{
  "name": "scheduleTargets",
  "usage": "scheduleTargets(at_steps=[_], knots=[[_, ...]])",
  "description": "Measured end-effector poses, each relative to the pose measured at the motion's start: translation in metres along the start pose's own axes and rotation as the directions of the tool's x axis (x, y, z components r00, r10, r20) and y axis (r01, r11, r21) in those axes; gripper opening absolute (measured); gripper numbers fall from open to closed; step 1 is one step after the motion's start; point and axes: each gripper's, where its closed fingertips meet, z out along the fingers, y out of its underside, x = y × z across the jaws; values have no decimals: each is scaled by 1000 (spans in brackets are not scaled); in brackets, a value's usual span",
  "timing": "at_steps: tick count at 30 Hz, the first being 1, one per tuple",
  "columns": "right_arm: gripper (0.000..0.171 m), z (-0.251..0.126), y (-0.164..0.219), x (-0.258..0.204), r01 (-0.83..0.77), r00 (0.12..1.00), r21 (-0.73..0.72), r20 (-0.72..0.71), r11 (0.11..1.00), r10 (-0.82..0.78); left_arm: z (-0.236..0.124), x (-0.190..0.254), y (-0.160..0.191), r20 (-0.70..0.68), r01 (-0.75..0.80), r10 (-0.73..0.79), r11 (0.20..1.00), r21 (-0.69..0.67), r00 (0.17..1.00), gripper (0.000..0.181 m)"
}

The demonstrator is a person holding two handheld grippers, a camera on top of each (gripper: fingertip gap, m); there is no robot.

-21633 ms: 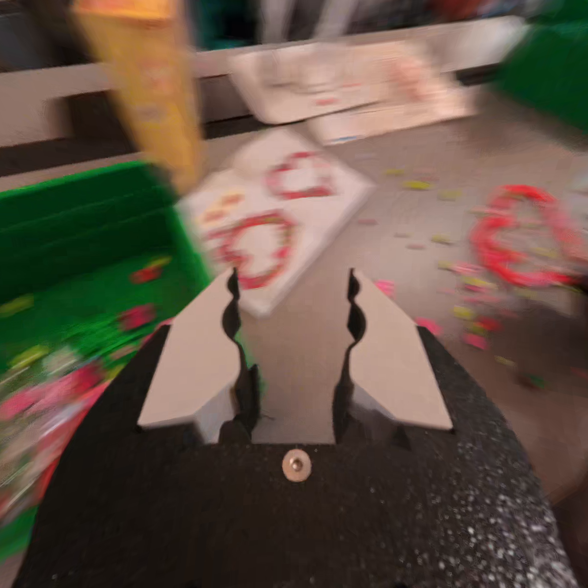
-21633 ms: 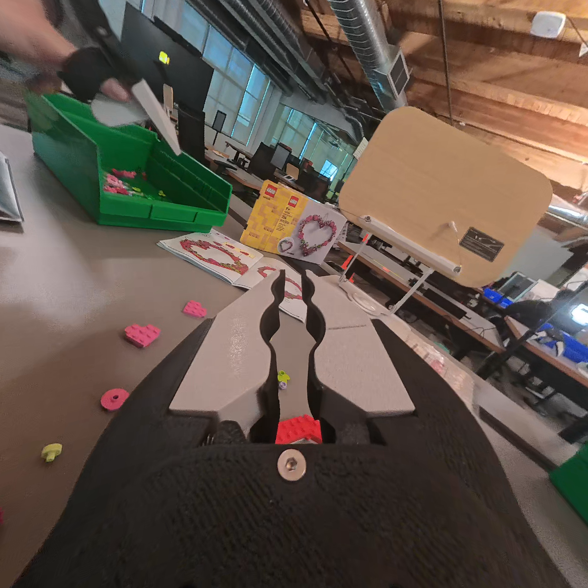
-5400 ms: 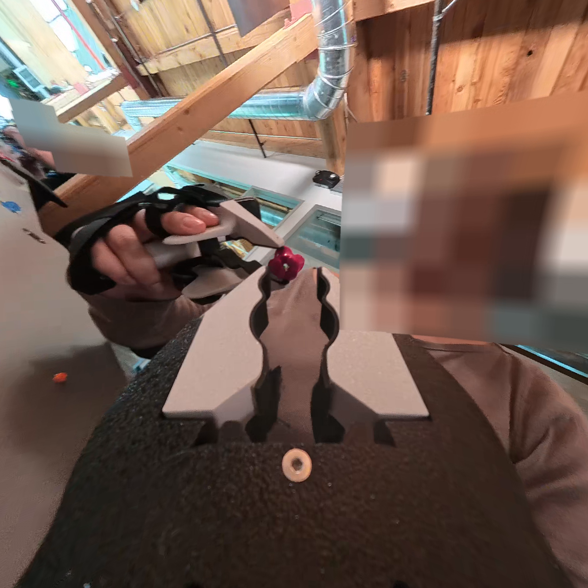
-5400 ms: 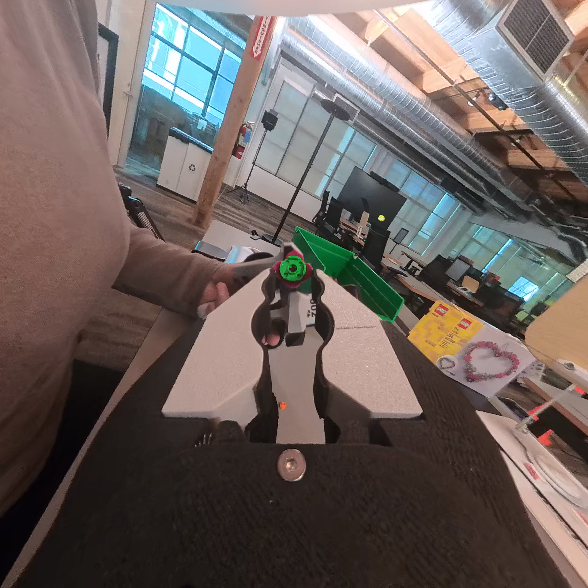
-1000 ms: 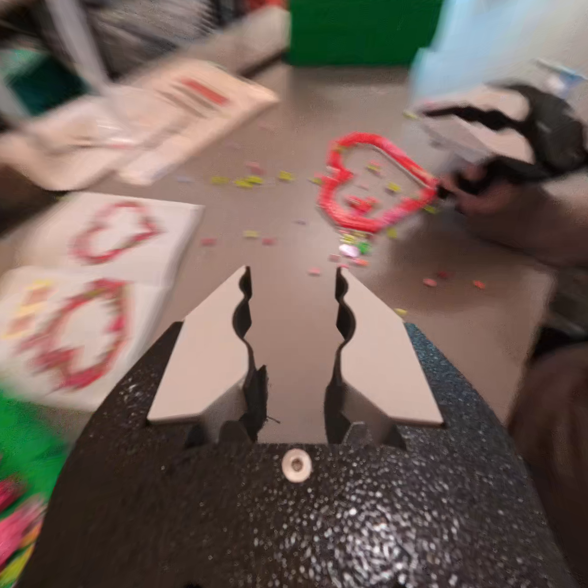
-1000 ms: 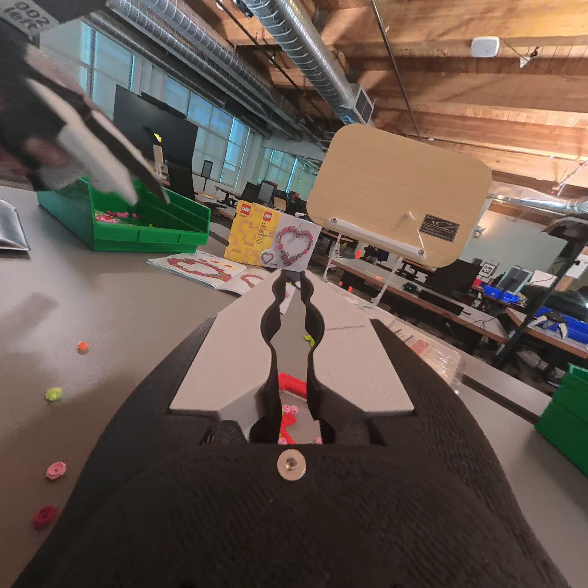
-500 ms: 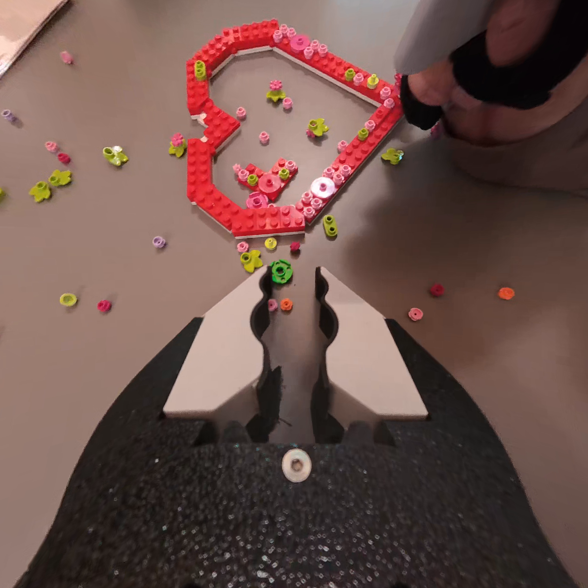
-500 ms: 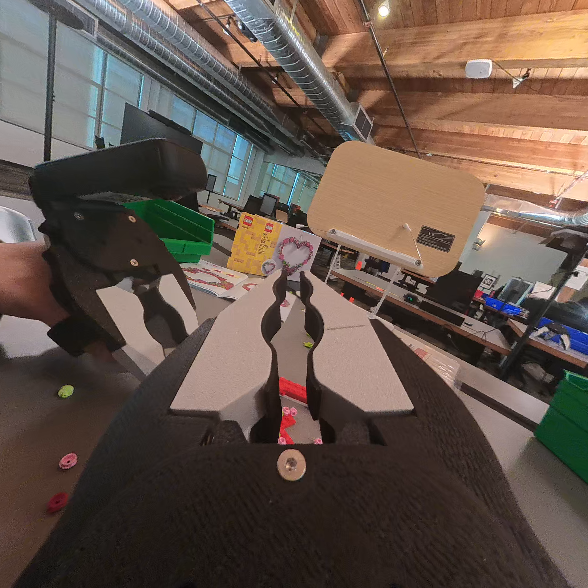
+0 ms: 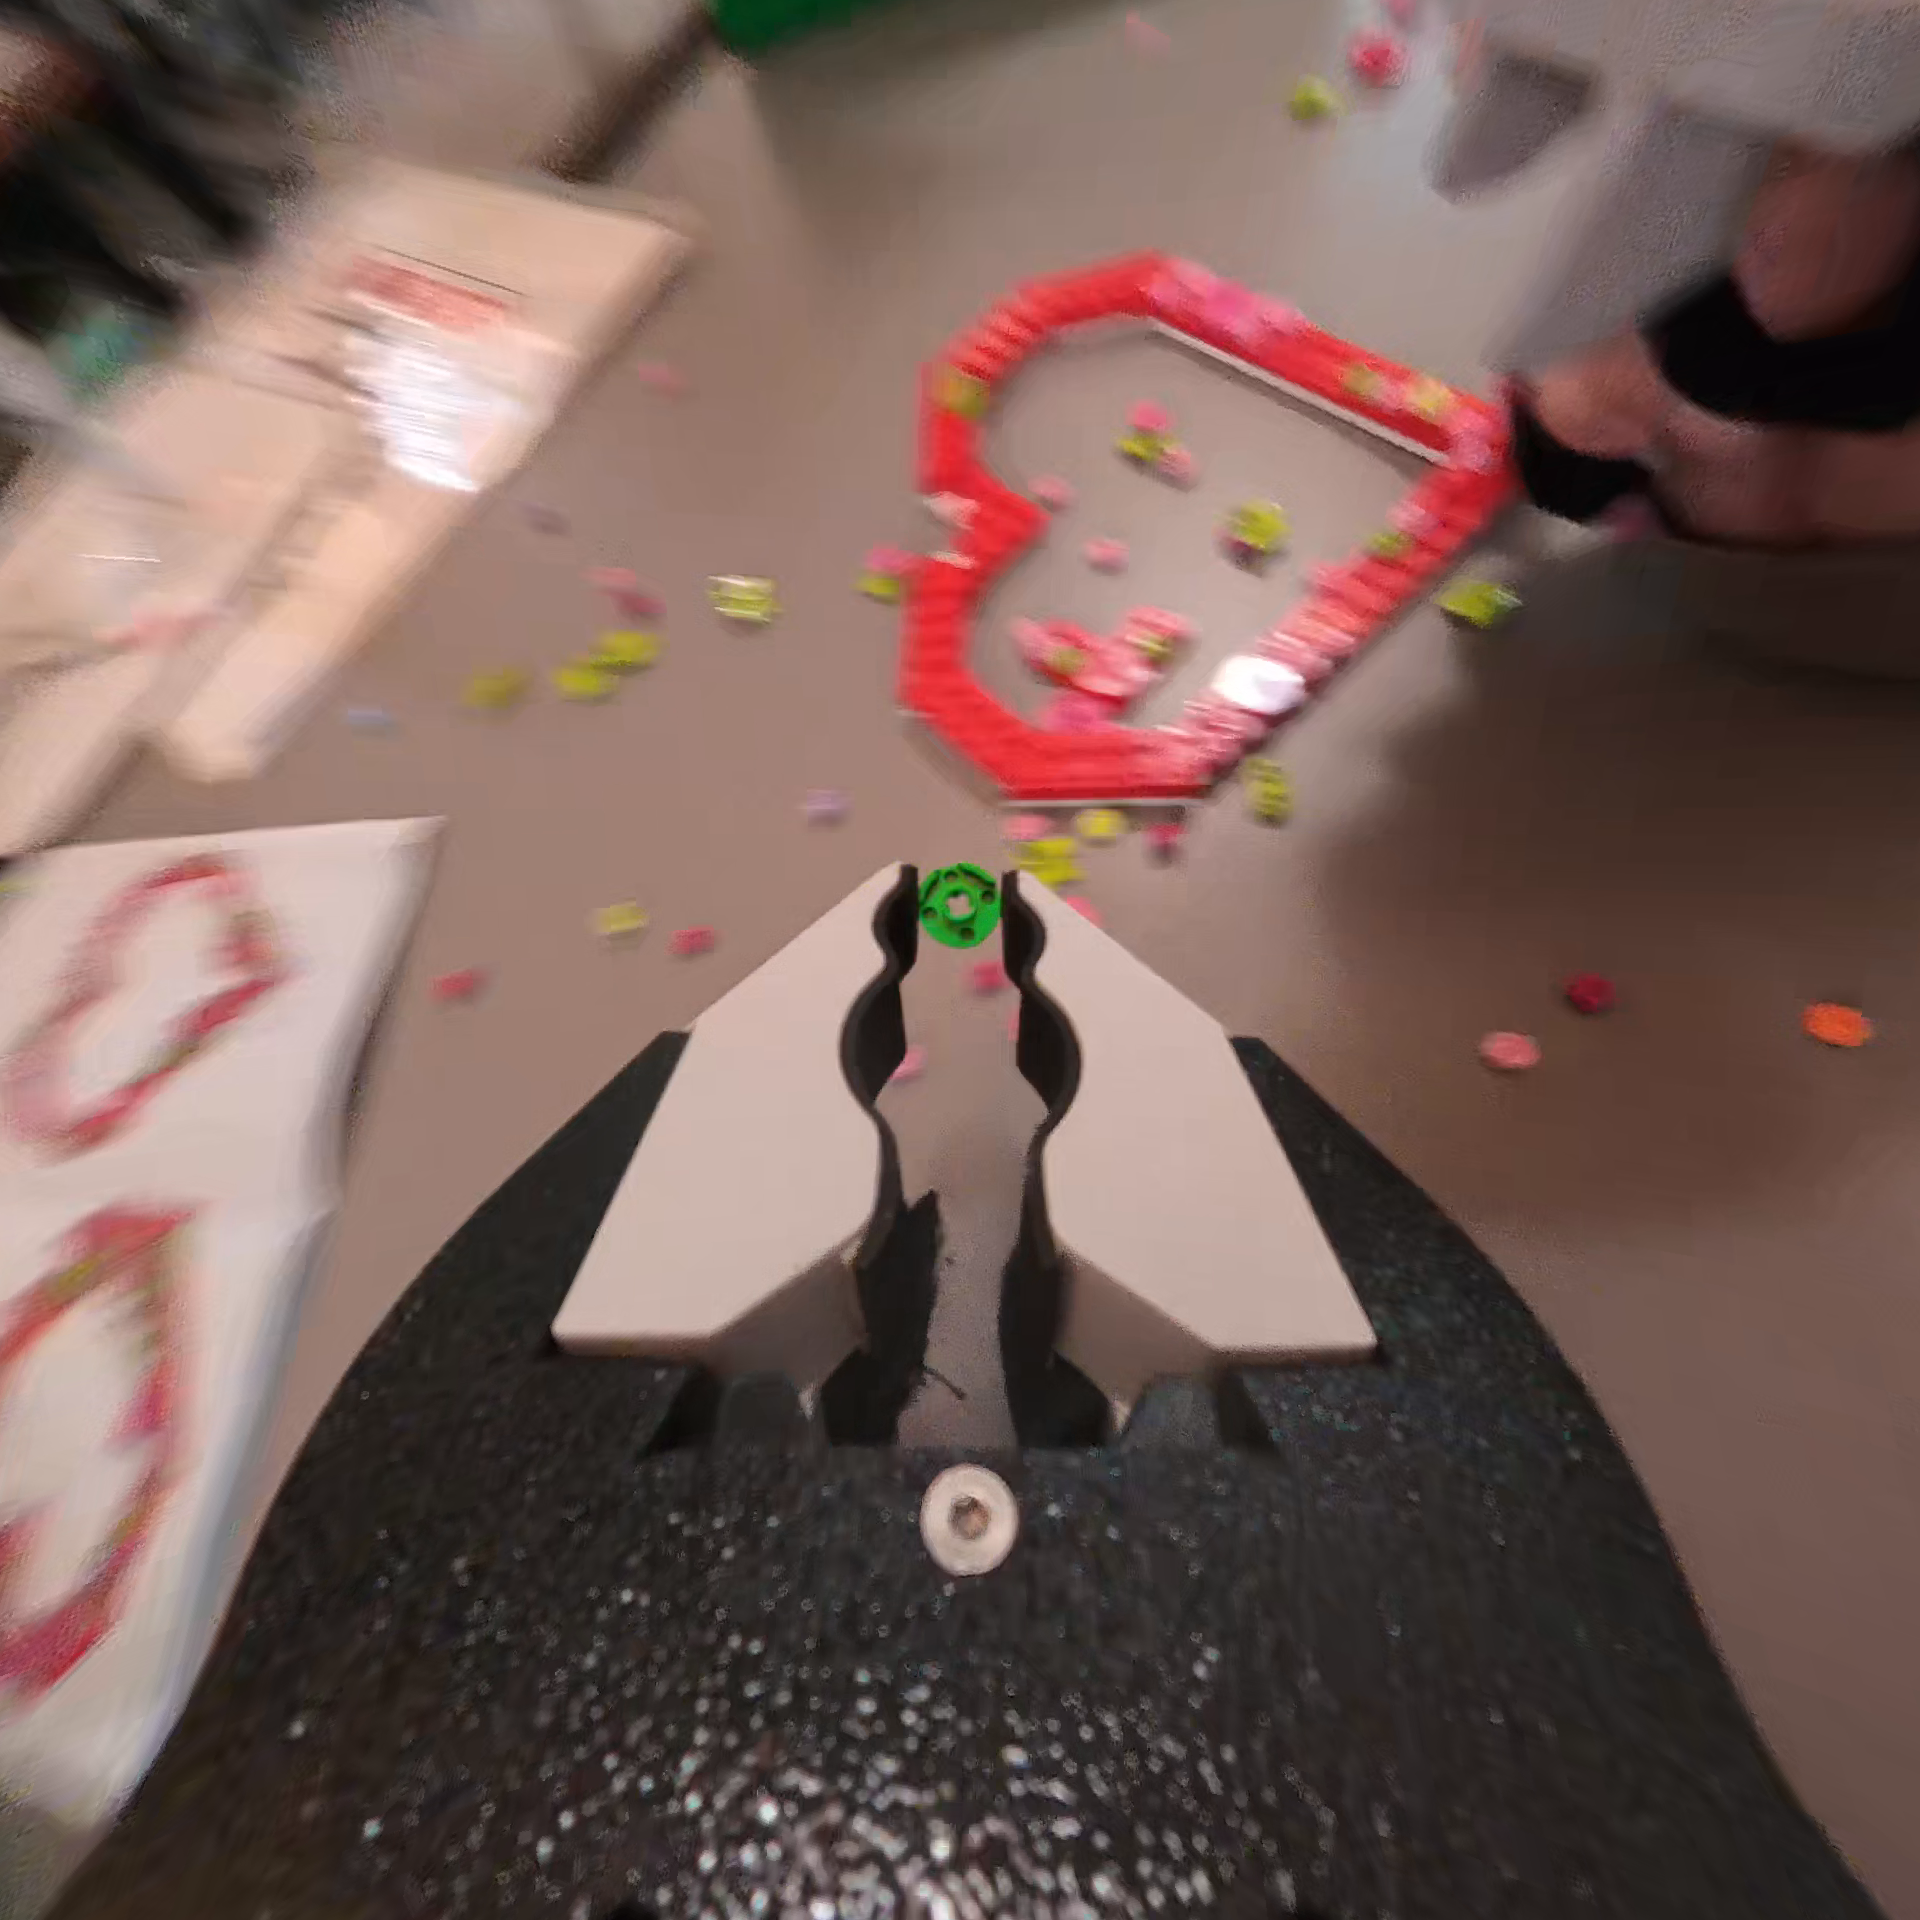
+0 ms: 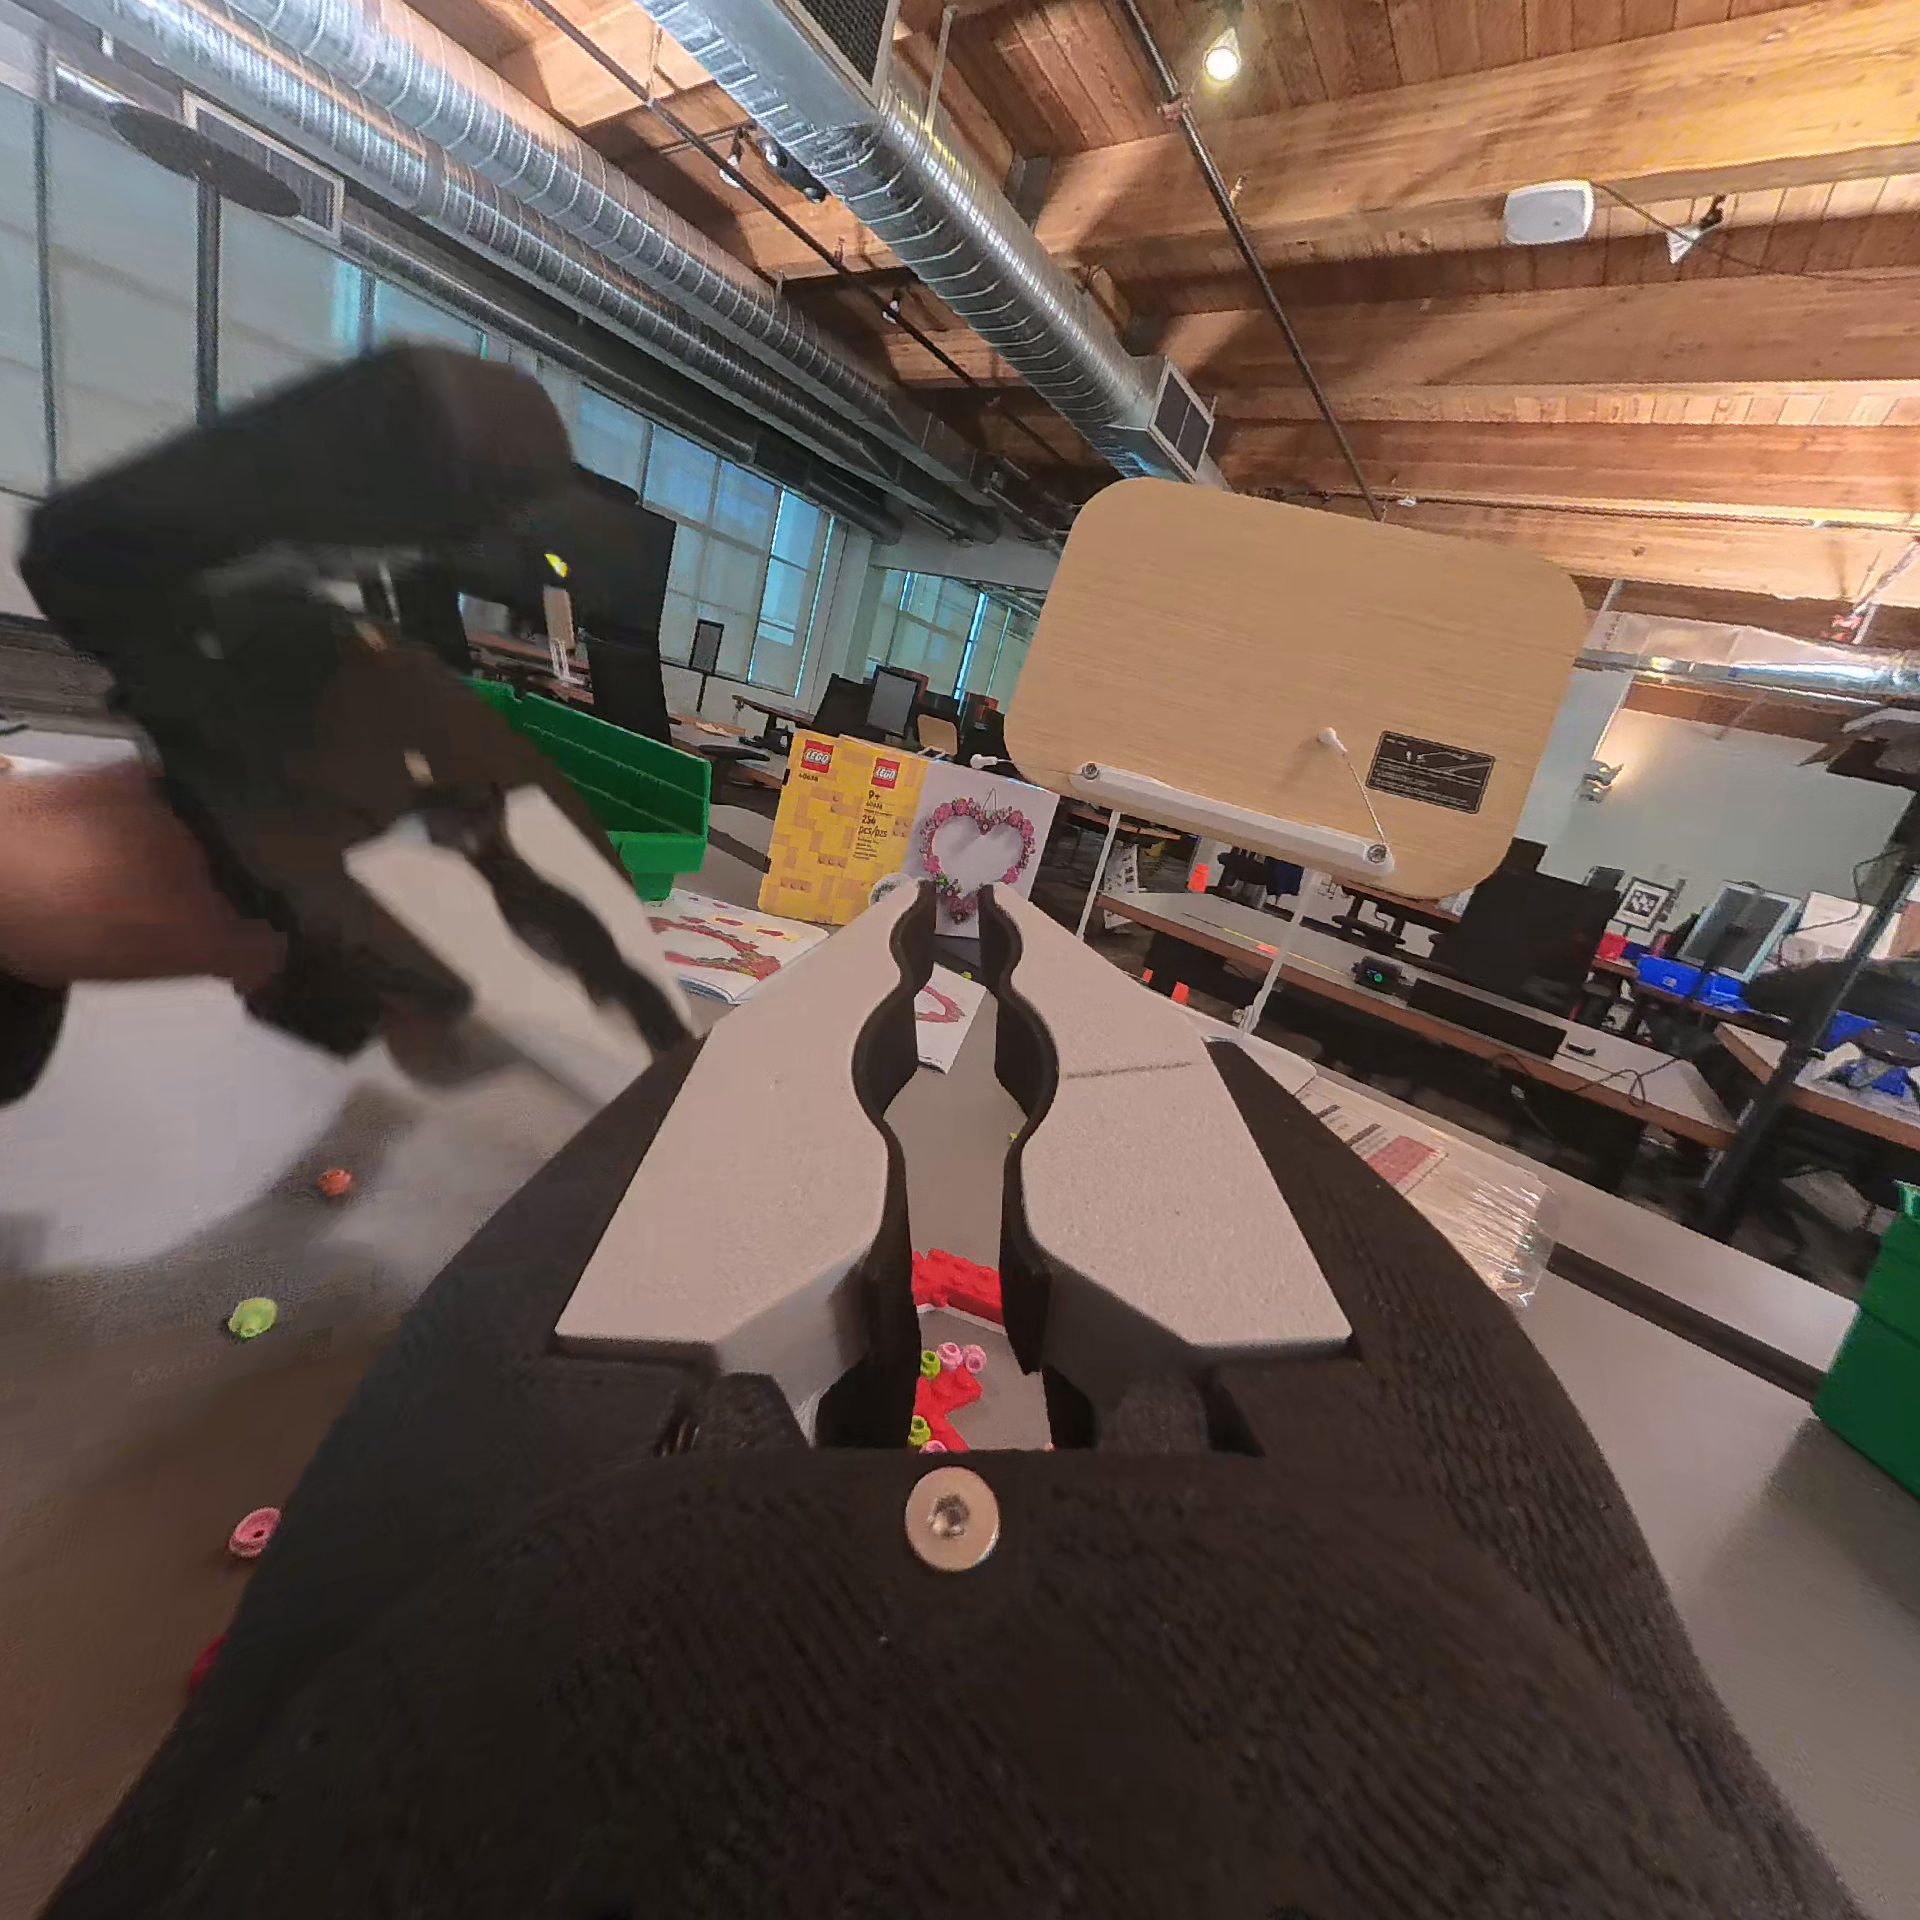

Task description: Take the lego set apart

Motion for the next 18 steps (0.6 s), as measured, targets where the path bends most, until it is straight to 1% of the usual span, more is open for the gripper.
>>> scheduleTargets(at_steps=[1,2,3,4,6,8,10,11,13,14,15,16,17,18], knots=[[6,0,0,0,-1,1000,0,0,1000,1,-24,-28,-5,122,16,-22,999,46,992,13],[6,0,0,0,-3,1000,0,0,1000,3,-52,-61,-7,255,37,-57,996,85,965,13],[6,1,0,0,-6,1000,0,1,1000,6,-85,-97,-3,387,66,-104,992,111,916,12],[6,1,0,0,-11,1000,1,2,1000,11,-119,-130,6,500,107,-154,987,121,853,12],[6,2,0,-1,-16,1000,3,6,1000,16,-179,-189,39,658,245,-257,963,113,708,12],[6,3,0,-3,-19,1000,3,12,1000,19,-225,-240,81,764,398,-320,913,91,560,14],[6,3,0,-5,-19,1000,4,20,1000,19,-251,-275,119,800,526,-369,847,79,473,34],[6,3,0,-5,-17,1000,3,23,1000,17,-256,-284,136,799,589,-402,804,76,447,48],[6,3,0,-6,-15,1000,2,24,1000,15,-258,-289,158,782,681,-456,730,55,426,74],[6,2,0,-5,-18,1000,2,24,1000,18,-257,-288,162,781,692,-454,721,40,429,85],[6,2,0,-5,-23,999,1,23,1000,23,-254,-283,161,777,687,-439,727,11,452,90],[6,2,0,-4,-27,999,2,22,1000,27,-248,-276,155,768,668,-419,744,-14,484,91],[6,2,0,-4,-31,999,2,20,1000,31,-237,-264,142,739,630,-410,776,-24,535,82],[6,1,0,-3,-34,999,2,19,999,34,-217,-245,118,667,568,-419,823,-9,617,73]])
